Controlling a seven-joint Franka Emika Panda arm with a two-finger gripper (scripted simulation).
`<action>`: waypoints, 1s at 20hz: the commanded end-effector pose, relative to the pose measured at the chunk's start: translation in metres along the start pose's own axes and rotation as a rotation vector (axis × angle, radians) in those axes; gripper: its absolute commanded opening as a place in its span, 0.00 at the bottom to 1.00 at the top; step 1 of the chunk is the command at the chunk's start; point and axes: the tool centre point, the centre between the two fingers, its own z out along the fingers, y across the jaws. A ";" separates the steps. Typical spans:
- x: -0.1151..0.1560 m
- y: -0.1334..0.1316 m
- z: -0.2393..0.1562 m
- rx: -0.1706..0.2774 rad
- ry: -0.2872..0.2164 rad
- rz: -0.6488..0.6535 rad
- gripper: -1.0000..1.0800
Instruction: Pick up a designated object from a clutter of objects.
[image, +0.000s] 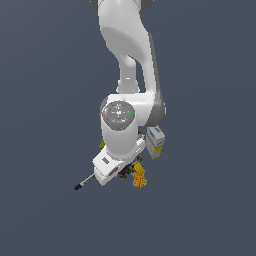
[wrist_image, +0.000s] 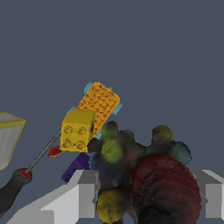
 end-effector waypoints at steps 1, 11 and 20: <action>-0.004 -0.007 -0.026 -0.002 0.001 0.000 0.00; -0.024 -0.036 -0.136 0.000 0.000 -0.001 0.00; -0.037 -0.055 -0.216 0.002 -0.001 -0.001 0.00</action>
